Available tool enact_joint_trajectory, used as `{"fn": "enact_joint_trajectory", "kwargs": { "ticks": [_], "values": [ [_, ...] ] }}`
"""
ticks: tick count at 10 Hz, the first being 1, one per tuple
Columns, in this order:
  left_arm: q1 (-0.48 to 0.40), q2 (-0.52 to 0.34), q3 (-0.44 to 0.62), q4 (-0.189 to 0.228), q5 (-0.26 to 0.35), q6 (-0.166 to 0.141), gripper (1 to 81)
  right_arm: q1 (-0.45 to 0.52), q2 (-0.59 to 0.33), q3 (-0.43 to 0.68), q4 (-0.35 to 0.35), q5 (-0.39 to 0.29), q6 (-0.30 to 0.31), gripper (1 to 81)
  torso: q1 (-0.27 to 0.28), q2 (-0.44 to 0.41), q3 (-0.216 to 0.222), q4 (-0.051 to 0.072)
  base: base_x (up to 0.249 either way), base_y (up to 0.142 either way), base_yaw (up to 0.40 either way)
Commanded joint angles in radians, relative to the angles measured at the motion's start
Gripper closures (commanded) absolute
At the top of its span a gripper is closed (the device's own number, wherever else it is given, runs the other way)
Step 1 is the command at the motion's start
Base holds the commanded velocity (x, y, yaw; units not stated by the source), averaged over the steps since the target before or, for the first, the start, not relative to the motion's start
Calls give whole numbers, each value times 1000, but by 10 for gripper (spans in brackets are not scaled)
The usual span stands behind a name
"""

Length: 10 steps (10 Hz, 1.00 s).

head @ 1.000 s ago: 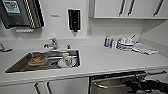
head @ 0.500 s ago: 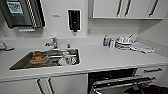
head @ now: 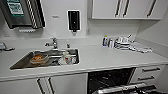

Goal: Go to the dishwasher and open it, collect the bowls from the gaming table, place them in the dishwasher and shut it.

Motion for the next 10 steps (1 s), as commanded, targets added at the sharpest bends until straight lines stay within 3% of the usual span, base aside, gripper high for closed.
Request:
{"fn": "enact_joint_trajectory", "kwargs": {
  "ticks": [1, 10],
  "values": [
    [-48, -34, -13, -1, 2, -3, 10, 35, 93, -37, -75, -49, -37, 10, 0, 0, 0, 0, 0, 0, 0],
    [-46, -22, -13, 2, 5, -3, 10, -22, 102, -51, -106, -32, -38, 10, -2, 0, 0, -1, -68, 0, 0]
  ]
}}
